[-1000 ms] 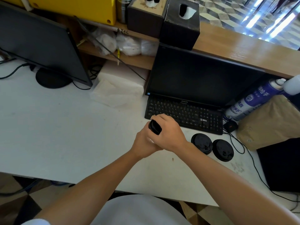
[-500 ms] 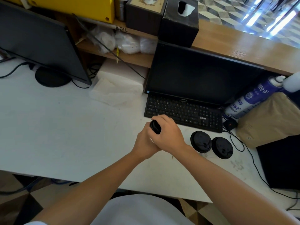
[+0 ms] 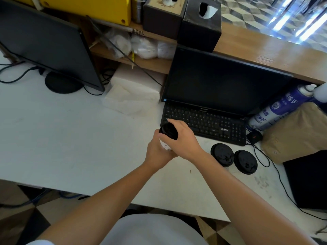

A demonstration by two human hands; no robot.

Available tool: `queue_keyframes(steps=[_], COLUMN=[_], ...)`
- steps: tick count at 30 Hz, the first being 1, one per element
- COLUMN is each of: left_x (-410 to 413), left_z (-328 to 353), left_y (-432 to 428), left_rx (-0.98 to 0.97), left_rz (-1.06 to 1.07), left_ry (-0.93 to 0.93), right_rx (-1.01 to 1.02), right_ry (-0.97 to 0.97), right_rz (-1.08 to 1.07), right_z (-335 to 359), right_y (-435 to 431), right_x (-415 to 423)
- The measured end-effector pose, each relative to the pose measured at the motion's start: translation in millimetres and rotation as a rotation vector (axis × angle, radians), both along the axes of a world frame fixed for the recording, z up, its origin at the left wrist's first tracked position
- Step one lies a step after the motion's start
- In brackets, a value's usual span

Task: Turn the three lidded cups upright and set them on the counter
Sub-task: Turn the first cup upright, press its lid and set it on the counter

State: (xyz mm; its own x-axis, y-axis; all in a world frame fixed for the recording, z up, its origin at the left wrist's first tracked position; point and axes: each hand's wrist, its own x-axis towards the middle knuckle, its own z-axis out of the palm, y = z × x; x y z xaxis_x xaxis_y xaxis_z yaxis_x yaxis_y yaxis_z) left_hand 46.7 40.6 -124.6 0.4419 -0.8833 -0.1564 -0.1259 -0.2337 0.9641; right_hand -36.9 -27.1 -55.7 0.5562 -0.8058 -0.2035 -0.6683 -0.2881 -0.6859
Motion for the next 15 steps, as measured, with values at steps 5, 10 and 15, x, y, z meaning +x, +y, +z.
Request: queue_keyframes(steps=[5,10,15], left_x=[7.8,6.0,12.2], left_z=[8.0,0.7,-10.2], left_y=[0.8,-0.2,9.2], left_rx=[-0.049,-0.122,-0.076], left_rz=[0.126,0.08,-0.075], left_ry=[0.087,0.069,0.033], right_rx=[0.309,0.378,0.416], right_ry=[-0.241,-0.347,-0.336], right_rz=[-0.122,-0.217,-0.238], right_z=[-9.0,-27.2,-31.4], right_y=[9.3,11.7,5.3], right_x=[-10.7,-13.6,-21.5])
